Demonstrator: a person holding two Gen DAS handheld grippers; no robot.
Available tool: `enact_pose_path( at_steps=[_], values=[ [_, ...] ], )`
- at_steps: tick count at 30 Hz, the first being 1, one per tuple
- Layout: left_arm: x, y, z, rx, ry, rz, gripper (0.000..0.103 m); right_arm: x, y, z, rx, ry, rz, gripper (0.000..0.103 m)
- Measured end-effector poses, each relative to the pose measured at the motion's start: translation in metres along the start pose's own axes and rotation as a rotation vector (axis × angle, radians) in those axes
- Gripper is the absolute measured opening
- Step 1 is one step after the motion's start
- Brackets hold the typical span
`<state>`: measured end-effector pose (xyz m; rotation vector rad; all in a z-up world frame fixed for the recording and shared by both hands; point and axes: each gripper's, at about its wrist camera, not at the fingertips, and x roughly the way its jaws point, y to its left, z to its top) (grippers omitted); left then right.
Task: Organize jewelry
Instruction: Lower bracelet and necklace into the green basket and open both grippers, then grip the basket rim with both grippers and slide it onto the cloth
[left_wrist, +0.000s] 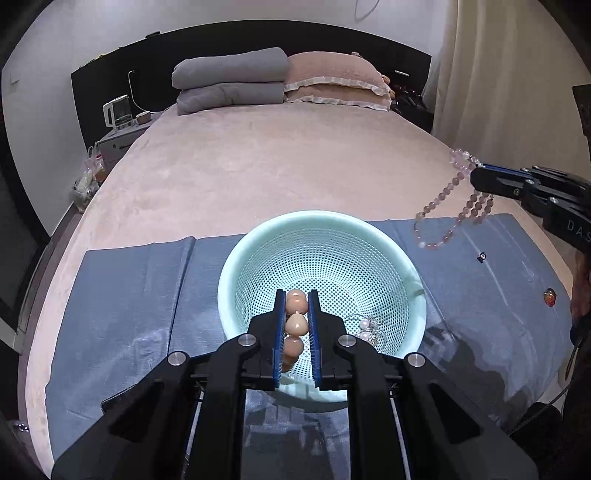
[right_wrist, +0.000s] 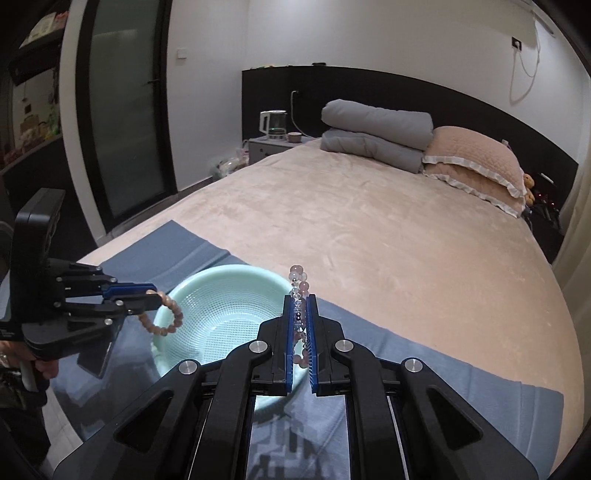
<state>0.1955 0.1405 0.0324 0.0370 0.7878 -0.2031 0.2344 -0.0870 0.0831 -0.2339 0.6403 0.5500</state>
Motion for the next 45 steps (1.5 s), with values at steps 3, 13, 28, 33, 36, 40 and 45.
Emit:
enact_pose_path(
  at_steps=[3, 13, 28, 33, 36, 40, 45],
  values=[
    [0.008, 0.004, -0.002, -0.006, 0.014, -0.002, 0.012, 0.021, 0.011, -0.007, -0.017, 0.039, 0.026, 0.006],
    [0.038, 0.003, -0.006, -0.003, 0.053, -0.016, 0.012, 0.067, 0.021, -0.032, -0.023, 0.127, 0.050, 0.006],
    [0.020, 0.000, -0.007, 0.044, -0.063, 0.097, 0.097, 0.056, -0.009, -0.045, 0.088, 0.028, -0.104, 0.089],
    [0.030, 0.012, -0.011, 0.053, -0.027, 0.187, 0.097, 0.068, -0.027, -0.058, 0.140, 0.103, -0.133, 0.088],
    [0.040, 0.026, -0.017, 0.016, 0.020, 0.181, 0.097, 0.075, -0.036, -0.072, 0.209, 0.137, -0.090, 0.088],
    [0.053, 0.036, -0.027, -0.034, 0.077, 0.131, 0.095, 0.085, -0.036, -0.088, 0.277, 0.166, 0.002, 0.083],
    [0.064, 0.036, -0.034, -0.081, 0.125, 0.052, 0.070, 0.089, -0.026, -0.096, 0.295, 0.193, 0.106, 0.029]
  ],
)
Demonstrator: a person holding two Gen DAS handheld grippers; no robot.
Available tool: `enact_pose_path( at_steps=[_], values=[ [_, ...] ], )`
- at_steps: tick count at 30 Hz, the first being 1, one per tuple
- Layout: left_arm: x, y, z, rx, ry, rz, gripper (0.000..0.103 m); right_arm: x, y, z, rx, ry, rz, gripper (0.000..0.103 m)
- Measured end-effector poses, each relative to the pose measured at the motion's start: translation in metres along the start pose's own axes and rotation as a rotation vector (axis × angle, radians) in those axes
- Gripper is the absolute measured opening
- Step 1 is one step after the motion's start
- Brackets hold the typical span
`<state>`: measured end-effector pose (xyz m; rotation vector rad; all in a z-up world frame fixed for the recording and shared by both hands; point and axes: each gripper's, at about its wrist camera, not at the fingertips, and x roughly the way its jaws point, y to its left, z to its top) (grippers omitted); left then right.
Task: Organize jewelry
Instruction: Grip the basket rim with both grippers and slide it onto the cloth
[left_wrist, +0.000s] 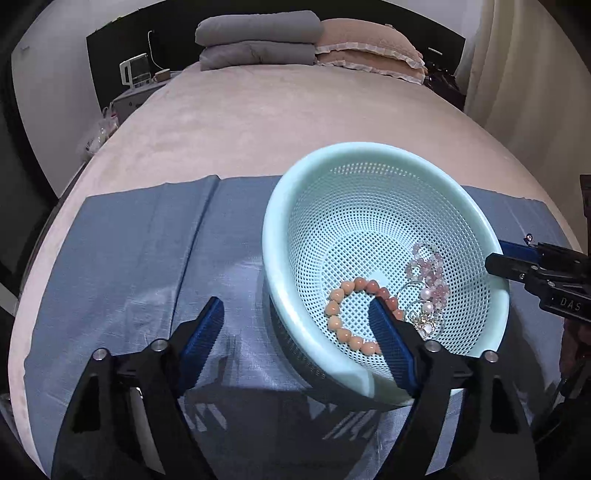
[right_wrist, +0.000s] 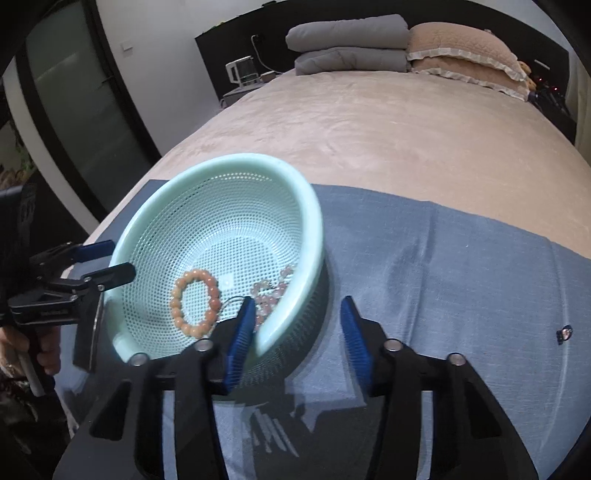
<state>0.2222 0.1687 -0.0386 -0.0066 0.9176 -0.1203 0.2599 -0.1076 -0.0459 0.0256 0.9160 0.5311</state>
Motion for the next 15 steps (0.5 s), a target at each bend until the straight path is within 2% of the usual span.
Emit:
enact_pose_path(
  at_steps=[2, 3, 5, 8, 15],
  values=[
    [0.001, -0.006, -0.002, 0.003, 0.012, -0.046, 0.061, -0.003, 0.007, -0.002, -0.018, -0.002, -0.009, 0.027],
    [0.000, -0.009, -0.003, 0.009, 0.014, -0.047, 0.060, -0.004, 0.010, -0.002, -0.032, 0.000, -0.030, 0.026],
    [-0.002, -0.017, -0.005, 0.041, 0.017, -0.017, 0.060, -0.007, 0.011, -0.001, -0.036, 0.001, -0.049, 0.026],
    [-0.007, -0.027, -0.009, 0.059, 0.028, -0.039, 0.060, -0.016, 0.006, -0.002, -0.005, -0.009, -0.046, 0.025],
    [-0.032, -0.076, -0.009, 0.127, 0.013, -0.024, 0.060, -0.049, -0.001, -0.010, 0.017, -0.049, -0.084, 0.025]
  ],
)
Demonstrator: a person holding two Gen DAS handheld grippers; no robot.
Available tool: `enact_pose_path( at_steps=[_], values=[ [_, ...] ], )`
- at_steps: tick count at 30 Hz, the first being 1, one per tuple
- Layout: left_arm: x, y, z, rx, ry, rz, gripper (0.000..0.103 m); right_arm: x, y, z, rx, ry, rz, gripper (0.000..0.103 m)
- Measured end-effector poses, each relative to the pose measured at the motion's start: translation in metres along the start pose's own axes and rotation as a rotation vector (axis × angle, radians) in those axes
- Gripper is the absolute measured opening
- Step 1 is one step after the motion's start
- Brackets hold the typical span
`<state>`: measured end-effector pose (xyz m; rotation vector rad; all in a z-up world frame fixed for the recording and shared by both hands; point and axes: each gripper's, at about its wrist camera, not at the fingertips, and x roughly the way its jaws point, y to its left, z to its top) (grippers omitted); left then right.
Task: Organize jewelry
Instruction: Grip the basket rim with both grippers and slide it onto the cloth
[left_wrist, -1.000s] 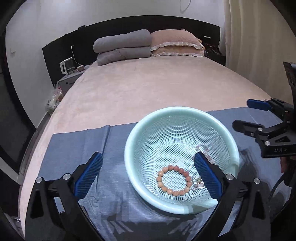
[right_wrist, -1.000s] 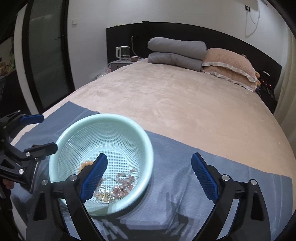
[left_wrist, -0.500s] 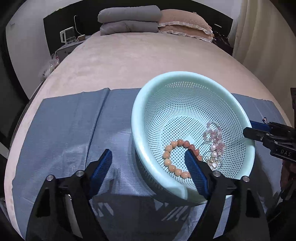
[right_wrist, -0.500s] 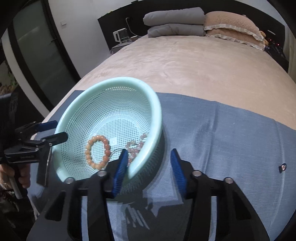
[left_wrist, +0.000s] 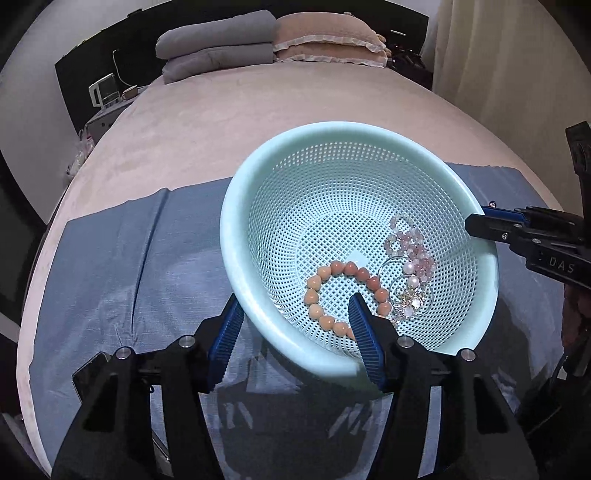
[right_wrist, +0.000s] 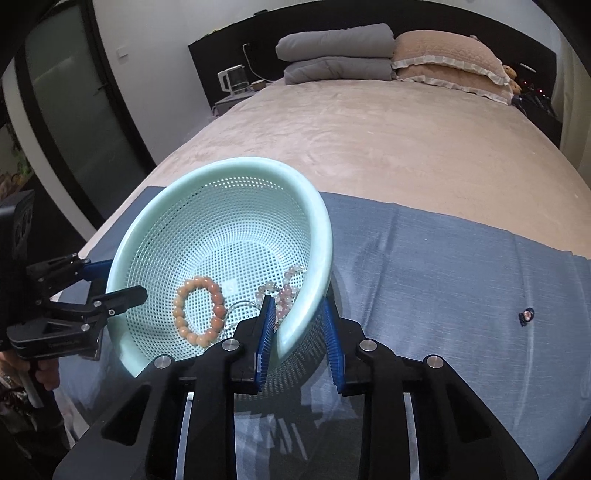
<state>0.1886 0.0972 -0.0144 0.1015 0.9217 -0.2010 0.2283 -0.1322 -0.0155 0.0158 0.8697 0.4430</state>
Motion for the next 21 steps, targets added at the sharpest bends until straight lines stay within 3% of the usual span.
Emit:
enact_pose_path(
  at_steps=[12, 21],
  values=[
    [0.008, -0.107, 0.016, 0.093, 0.025, -0.048, 0.060, -0.062, -0.078, -0.035, 0.067, -0.029, -0.093, 0.025],
    [0.032, -0.150, 0.015, 0.150, 0.074, -0.047, 0.060, -0.052, -0.118, -0.069, 0.135, 0.010, -0.088, 0.027]
  ],
)
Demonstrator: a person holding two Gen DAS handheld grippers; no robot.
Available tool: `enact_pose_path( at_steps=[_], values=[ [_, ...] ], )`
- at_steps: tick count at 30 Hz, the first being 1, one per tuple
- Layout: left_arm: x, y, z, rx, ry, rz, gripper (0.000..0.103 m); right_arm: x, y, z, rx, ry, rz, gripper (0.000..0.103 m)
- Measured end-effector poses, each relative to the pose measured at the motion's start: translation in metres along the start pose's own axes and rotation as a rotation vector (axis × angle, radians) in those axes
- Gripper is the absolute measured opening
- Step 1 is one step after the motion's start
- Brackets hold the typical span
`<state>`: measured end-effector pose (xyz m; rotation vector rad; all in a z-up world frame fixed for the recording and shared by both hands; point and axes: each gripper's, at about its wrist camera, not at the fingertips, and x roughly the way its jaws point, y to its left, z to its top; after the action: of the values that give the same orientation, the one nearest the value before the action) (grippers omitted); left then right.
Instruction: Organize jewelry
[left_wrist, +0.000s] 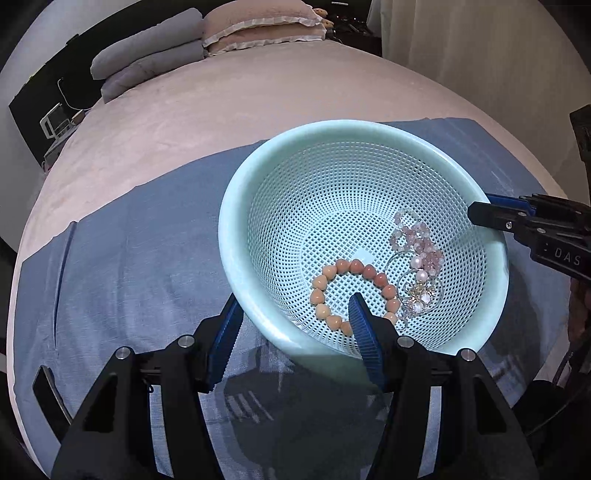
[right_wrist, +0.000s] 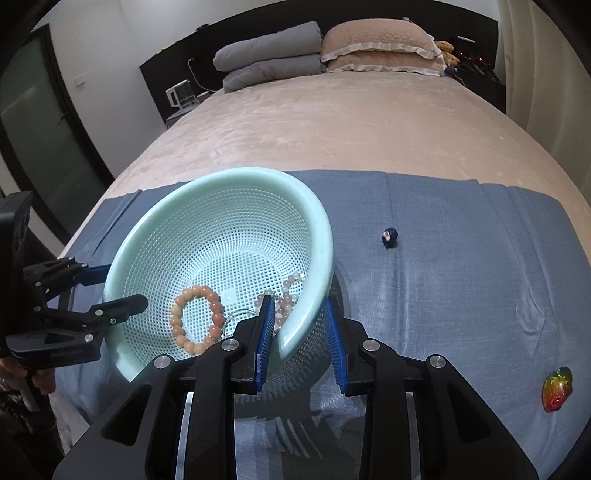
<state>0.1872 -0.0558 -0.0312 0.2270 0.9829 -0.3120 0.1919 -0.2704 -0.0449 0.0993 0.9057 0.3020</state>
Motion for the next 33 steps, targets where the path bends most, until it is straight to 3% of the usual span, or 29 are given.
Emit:
enact_pose_path(
  at_steps=[2, 5, 12, 14, 21, 25, 33],
  values=[
    [0.001, -0.001, -0.001, 0.005, -0.004, 0.000, 0.062, 0.003, -0.002, -0.003, 0.011, -0.002, -0.002, 0.028],
    [-0.008, 0.001, -0.008, 0.016, -0.046, 0.066, 0.089, 0.000, -0.001, -0.006, 0.002, -0.013, -0.010, 0.033],
    [-0.053, -0.002, -0.033, -0.049, -0.128, 0.107, 0.097, -0.050, 0.011, -0.009, -0.035, -0.157, -0.046, 0.080],
    [-0.071, -0.006, -0.045, -0.060, -0.174, 0.127, 0.097, -0.068, 0.016, -0.012, -0.046, -0.207, -0.072, 0.086],
    [-0.120, -0.025, -0.090, -0.137, -0.301, 0.149, 0.097, -0.104, 0.030, -0.047, -0.045, -0.288, -0.119, 0.091],
    [-0.129, -0.037, -0.116, -0.186, -0.322, 0.121, 0.097, -0.116, 0.036, -0.085, -0.086, -0.306, -0.175, 0.093],
    [-0.127, -0.061, -0.143, -0.157, -0.344, 0.149, 0.097, -0.128, 0.047, -0.130, -0.154, -0.334, -0.164, 0.094]
  ],
)
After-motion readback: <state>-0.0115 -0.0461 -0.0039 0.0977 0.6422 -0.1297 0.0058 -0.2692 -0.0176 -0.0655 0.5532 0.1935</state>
